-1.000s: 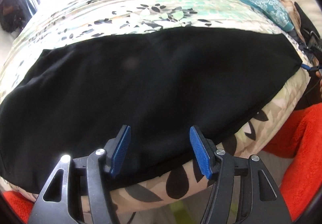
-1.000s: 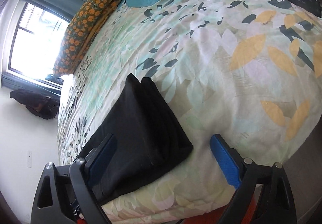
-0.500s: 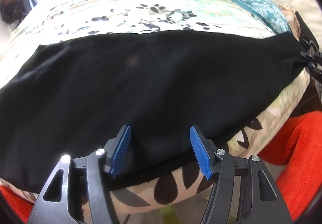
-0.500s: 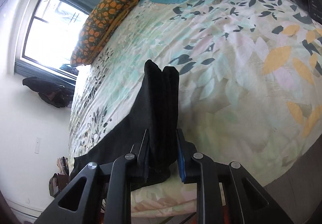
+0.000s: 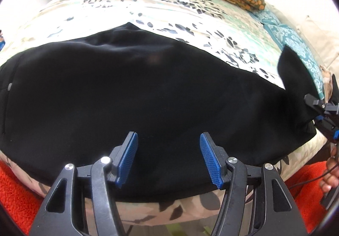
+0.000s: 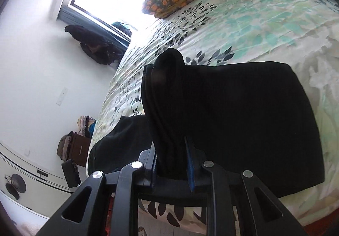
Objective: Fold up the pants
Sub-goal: 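Grasp the folded edge of the trousers with the right gripper, then fold the held edge over onto the trousers with the right gripper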
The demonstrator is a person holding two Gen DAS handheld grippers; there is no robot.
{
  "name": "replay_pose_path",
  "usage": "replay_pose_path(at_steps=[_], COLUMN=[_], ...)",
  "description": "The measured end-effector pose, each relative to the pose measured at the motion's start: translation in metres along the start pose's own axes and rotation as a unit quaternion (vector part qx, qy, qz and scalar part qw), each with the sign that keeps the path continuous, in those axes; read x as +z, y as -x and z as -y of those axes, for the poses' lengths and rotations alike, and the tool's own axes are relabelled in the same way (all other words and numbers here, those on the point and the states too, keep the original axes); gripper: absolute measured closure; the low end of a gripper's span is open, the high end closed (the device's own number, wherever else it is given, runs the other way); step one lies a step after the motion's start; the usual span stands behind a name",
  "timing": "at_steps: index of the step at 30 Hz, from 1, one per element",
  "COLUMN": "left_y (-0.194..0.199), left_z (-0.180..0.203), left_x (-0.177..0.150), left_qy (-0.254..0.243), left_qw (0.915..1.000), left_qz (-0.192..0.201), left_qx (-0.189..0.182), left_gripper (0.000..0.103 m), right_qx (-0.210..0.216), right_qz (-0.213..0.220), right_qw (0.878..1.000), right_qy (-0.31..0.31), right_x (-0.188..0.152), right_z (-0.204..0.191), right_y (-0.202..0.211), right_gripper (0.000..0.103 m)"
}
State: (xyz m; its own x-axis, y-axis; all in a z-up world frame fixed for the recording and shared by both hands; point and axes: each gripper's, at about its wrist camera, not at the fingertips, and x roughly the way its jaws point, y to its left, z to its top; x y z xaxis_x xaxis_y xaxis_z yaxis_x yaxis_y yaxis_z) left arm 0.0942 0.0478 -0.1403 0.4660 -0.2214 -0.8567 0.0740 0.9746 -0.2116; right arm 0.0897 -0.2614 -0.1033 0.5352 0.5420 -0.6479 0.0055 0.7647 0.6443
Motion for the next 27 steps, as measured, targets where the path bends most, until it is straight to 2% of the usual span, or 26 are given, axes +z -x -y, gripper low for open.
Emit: replay_pose_path(at_steps=[6, 7, 9, 10, 11, 15, 18, 20, 23, 24, 25, 26, 27], left_y=[0.003, 0.003, 0.003, 0.004, 0.006, 0.016, 0.016, 0.01, -0.01, -0.017, -0.026, -0.035, -0.039], left_z=[-0.012, -0.013, -0.014, -0.014, -0.012, 0.011, 0.051, 0.078, 0.105, 0.11, 0.114, 0.115, 0.114], left_x=[0.004, 0.004, 0.004, 0.005, 0.005, 0.005, 0.008, 0.011, 0.013, 0.013, 0.013, 0.012, 0.01], left_qy=[0.016, 0.019, 0.026, 0.027, 0.025, 0.009, -0.038, -0.072, -0.097, -0.102, -0.105, -0.107, -0.105], left_qw=[0.9998, 0.9997, 0.9995, 0.9994, 0.9994, 0.9977, 0.9932, 0.9917, 0.9914, 0.9915, 0.9915, 0.9914, 0.9915], left_qz=[0.007, 0.007, 0.007, 0.008, 0.01, 0.016, 0.014, 0.011, -0.01, -0.018, -0.031, -0.045, -0.052], left_qx=[-0.009, -0.012, -0.017, -0.019, -0.023, -0.065, -0.11, -0.106, -0.088, -0.079, -0.07, -0.061, -0.057], left_gripper=[0.039, 0.039, 0.039, 0.039, 0.039, 0.039, 0.039, 0.04, 0.043, 0.051, 0.074, 0.09, 0.1], right_qx=[-0.027, -0.032, -0.043, -0.04, -0.04, -0.08, -0.115, -0.129, -0.139, -0.141, -0.146, -0.15, -0.156], right_qz=[-0.045, -0.049, -0.056, -0.058, -0.054, -0.013, 0.032, 0.054, 0.075, 0.084, 0.097, 0.109, 0.12], right_qw=[0.996, 0.995, 0.992, 0.991, 0.99, 0.979, 0.971, 0.971, 0.974, 0.974, 0.972, 0.971, 0.969], right_qy=[0.066, 0.08, 0.105, 0.113, 0.122, 0.188, 0.207, 0.194, 0.165, 0.159, 0.155, 0.153, 0.151], right_x=[-0.038, -0.044, -0.052, -0.052, -0.053, -0.06, -0.069, -0.072, -0.067, -0.064, -0.061, -0.059, -0.057], right_z=[-0.046, -0.05, -0.054, -0.054, -0.054, -0.05, -0.042, -0.032, -0.017, -0.013, -0.011, -0.009, -0.006], right_y=[-0.067, -0.073, -0.076, -0.072, -0.064, -0.01, 0.026, 0.041, 0.053, 0.057, 0.062, 0.068, 0.073], right_gripper=[0.08, 0.074, 0.052, 0.032, 0.027, 0.027, 0.02, 0.019, 0.019, 0.019, 0.019, 0.019, 0.019])
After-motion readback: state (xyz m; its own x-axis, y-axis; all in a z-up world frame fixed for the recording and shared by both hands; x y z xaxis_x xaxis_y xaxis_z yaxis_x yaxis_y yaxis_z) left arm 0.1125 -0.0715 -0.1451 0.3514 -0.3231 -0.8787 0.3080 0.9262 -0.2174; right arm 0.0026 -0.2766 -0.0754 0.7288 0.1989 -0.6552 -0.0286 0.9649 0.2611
